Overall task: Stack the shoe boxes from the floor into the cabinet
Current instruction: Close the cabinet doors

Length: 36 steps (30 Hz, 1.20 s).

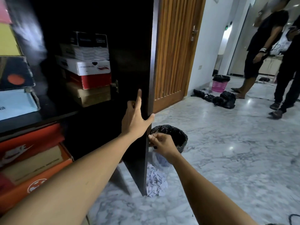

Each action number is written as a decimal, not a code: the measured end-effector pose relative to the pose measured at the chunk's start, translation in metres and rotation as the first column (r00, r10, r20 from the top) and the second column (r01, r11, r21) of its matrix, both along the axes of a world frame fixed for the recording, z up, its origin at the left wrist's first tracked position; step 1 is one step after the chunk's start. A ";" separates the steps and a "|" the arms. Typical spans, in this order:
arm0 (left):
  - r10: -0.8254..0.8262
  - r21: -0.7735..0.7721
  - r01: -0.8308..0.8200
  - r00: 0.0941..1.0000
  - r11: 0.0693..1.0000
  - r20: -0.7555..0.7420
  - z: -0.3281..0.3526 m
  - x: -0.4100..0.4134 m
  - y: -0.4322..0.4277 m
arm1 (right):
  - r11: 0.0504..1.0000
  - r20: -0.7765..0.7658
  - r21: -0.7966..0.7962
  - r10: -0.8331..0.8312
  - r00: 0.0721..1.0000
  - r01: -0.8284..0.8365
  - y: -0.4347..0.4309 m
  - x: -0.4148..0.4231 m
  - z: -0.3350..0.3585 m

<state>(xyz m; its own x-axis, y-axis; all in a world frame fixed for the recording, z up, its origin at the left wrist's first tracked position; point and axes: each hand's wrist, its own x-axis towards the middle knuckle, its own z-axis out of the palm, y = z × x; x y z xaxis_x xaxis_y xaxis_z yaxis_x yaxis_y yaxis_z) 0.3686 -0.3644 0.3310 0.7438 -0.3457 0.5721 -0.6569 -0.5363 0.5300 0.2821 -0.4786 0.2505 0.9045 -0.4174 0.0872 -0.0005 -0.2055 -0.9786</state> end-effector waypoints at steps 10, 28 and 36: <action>-0.195 -0.022 0.194 0.976 0.981 -0.098 0.003 0.009 0.138 | 0.954 -0.023 -0.273 0.126 0.992 -0.127 0.107 0.023 0.008; 0.099 -0.030 -0.097 0.992 0.995 0.076 0.000 0.068 0.257 | 0.815 0.165 -0.565 0.268 0.949 -0.132 0.191 0.146 0.011; 0.263 0.007 -0.264 0.963 0.965 0.055 0.020 0.114 0.266 | 0.814 0.237 -0.580 0.147 0.960 0.018 0.215 0.198 0.011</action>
<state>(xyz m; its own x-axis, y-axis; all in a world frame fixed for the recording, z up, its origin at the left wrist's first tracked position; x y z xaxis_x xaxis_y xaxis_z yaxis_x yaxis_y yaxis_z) 0.4828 -0.0985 0.3510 0.7784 -0.1502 0.6095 -0.5184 -0.7014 0.4892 0.4802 -0.2639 0.2613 0.8367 -0.1579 0.5244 0.2680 -0.7170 -0.6435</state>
